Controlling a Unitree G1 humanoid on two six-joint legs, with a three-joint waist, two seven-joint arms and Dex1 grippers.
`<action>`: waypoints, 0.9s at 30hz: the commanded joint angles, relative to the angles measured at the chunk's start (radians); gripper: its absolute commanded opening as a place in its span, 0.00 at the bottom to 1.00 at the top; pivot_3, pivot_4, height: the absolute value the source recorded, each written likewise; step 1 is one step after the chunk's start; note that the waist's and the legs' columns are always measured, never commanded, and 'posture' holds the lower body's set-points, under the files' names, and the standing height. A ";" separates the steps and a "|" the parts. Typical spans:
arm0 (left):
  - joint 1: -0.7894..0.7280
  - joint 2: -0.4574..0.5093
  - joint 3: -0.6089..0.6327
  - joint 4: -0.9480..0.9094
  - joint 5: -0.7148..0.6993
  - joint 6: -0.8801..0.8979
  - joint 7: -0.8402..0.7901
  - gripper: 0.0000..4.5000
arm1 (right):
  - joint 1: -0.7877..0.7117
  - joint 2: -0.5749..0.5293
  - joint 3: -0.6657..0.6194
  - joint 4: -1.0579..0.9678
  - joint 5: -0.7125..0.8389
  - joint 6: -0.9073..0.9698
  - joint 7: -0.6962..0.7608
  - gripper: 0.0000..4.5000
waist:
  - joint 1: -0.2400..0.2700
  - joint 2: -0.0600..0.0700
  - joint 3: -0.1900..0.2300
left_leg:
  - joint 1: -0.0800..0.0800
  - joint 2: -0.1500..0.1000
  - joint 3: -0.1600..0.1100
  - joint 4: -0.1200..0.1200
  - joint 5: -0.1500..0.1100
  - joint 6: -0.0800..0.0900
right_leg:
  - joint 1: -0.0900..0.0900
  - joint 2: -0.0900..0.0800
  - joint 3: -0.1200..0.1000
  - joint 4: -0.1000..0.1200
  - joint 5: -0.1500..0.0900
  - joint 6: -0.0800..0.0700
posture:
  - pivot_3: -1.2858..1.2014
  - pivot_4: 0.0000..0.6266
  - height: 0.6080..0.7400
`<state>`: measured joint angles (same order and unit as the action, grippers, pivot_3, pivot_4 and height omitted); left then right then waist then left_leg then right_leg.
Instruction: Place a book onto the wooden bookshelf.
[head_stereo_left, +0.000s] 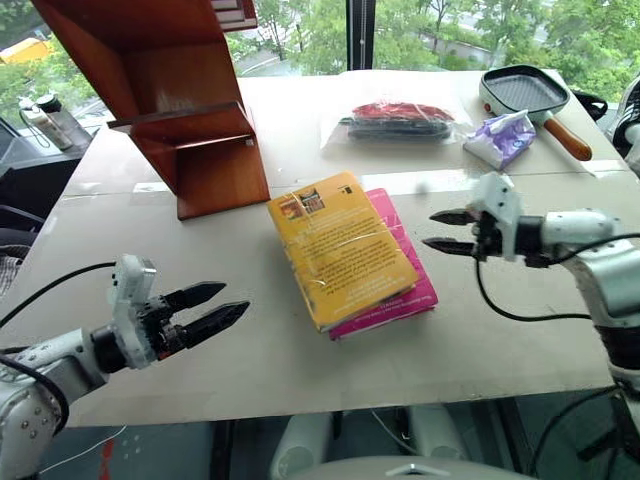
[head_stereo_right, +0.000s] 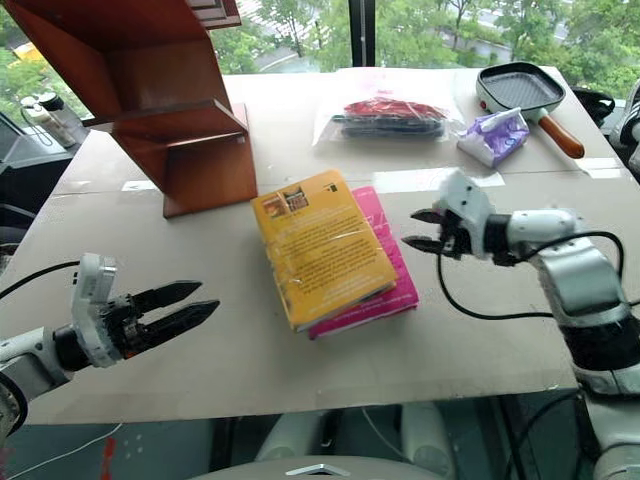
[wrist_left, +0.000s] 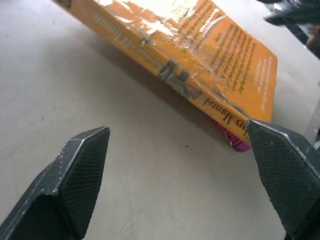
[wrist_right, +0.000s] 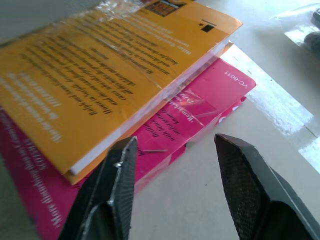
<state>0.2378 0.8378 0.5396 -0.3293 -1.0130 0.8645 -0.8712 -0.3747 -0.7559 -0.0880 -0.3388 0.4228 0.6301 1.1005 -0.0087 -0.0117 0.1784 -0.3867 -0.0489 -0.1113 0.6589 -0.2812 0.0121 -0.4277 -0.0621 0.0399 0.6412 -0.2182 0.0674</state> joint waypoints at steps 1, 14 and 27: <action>-0.113 0.030 -0.012 0.101 -0.161 0.213 0.081 1.00 | 0.133 -0.052 -0.279 -0.161 0.223 0.031 0.072 0.88 | -0.005 0.000 0.000 | 0.001 0.000 0.001 0.000 0.000 0.000 | 0.000 0.000 0.001 0.001 0.000 0.000 | 0.52 0.24 1.00; -0.632 -0.183 -0.120 0.627 -0.238 0.593 0.350 1.00 | 0.308 -0.115 -0.470 -0.352 0.525 0.115 -0.078 1.00 | -0.007 -0.001 -0.001 | 0.009 0.001 0.000 0.010 0.000 0.000 | 0.012 0.004 0.001 0.003 0.000 0.000 | 0.52 0.24 1.00; -0.771 -0.350 -0.153 0.738 -0.127 0.591 0.317 0.56 | 0.335 -0.165 -0.464 -0.396 0.576 0.101 -0.152 1.00 | -0.001 -0.003 -0.002 | 0.007 -0.001 0.000 0.010 0.003 -0.005 | 0.011 0.000 0.000 0.003 0.000 0.001 | 0.52 0.24 1.00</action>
<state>-0.5403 0.4836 0.3588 0.4256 -1.1268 1.4374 -0.5335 -0.0412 -0.9079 -0.5258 -0.7021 0.9711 0.7397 0.9620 -0.0101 -0.0146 0.1767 -0.3797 -0.0501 -0.1120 0.6685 -0.2786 0.0075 -0.4169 -0.0623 0.0397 0.6439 -0.2178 0.0679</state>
